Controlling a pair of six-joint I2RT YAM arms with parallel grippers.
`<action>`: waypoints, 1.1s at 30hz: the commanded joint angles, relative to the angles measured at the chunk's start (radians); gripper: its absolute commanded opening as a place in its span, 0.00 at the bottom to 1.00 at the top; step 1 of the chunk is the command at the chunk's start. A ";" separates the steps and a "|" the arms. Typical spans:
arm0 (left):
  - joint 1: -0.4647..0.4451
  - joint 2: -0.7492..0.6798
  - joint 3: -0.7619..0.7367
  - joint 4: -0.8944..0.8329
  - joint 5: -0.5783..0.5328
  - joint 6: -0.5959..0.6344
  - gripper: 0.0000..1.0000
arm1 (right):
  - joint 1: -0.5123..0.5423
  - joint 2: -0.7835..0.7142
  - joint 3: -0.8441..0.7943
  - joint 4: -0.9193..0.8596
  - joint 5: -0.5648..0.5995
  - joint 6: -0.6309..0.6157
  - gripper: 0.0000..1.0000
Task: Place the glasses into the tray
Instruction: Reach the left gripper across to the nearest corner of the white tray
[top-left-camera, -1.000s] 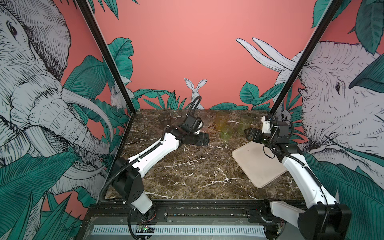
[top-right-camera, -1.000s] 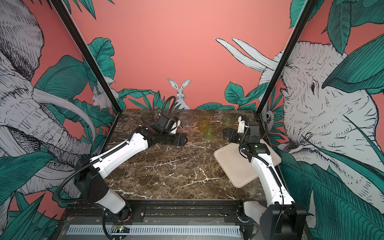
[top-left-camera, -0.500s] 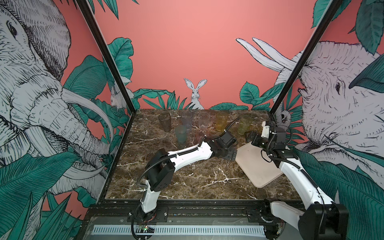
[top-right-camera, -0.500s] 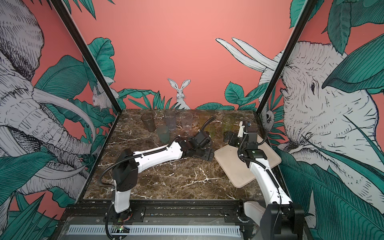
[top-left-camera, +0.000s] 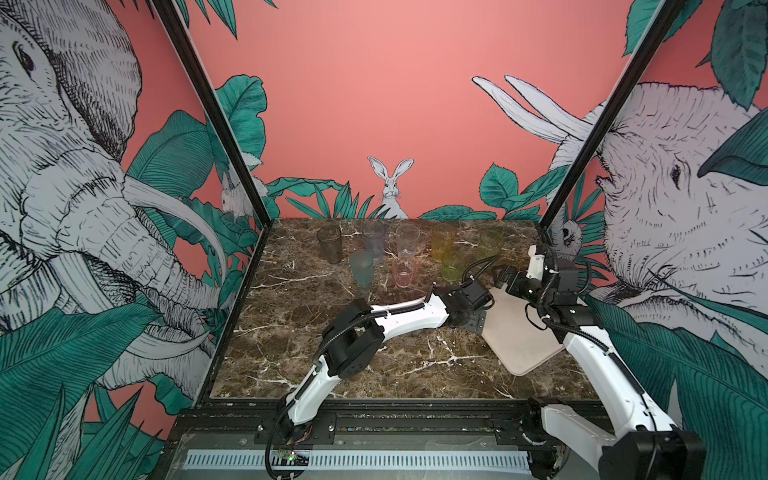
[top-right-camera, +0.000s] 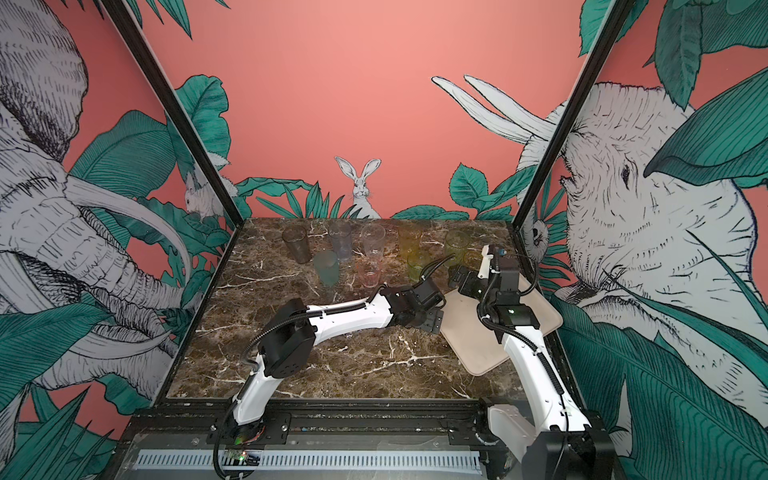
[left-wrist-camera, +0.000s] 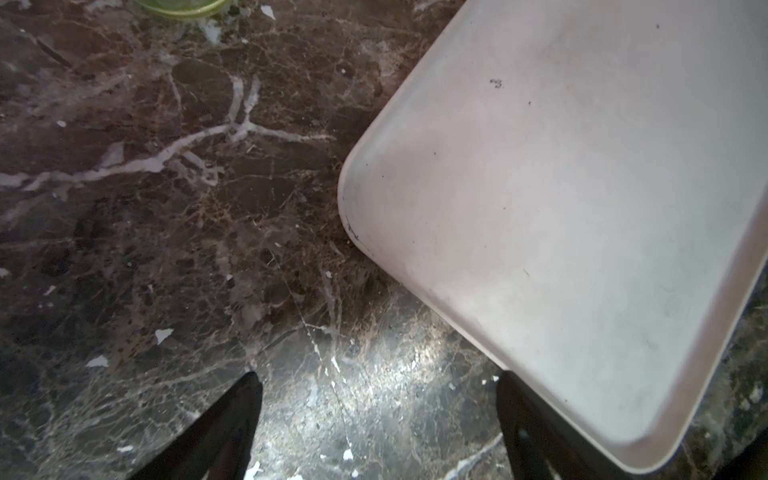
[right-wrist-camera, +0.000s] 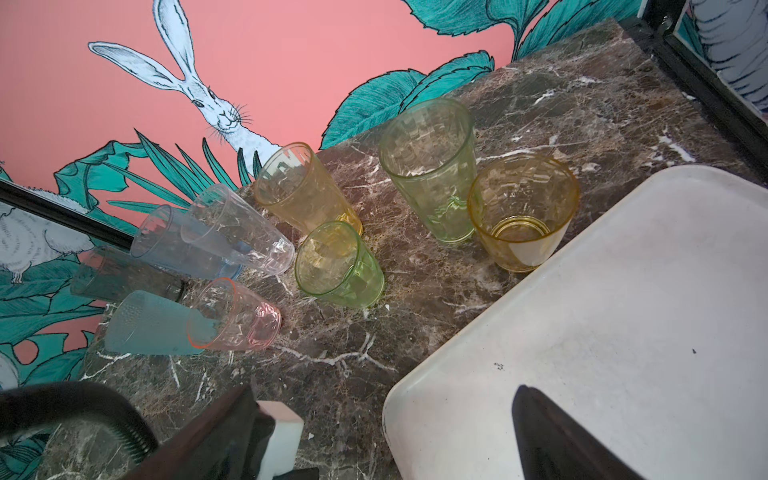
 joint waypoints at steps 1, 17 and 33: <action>-0.022 0.021 0.055 -0.017 -0.028 -0.035 0.90 | 0.000 0.003 0.018 -0.018 0.024 0.006 0.99; -0.038 0.122 0.155 -0.043 -0.040 -0.034 0.86 | 0.000 -0.002 0.018 -0.115 0.425 0.137 0.99; -0.039 0.185 0.201 -0.070 -0.021 -0.037 0.66 | 0.000 -0.004 0.007 -0.120 0.513 0.205 0.99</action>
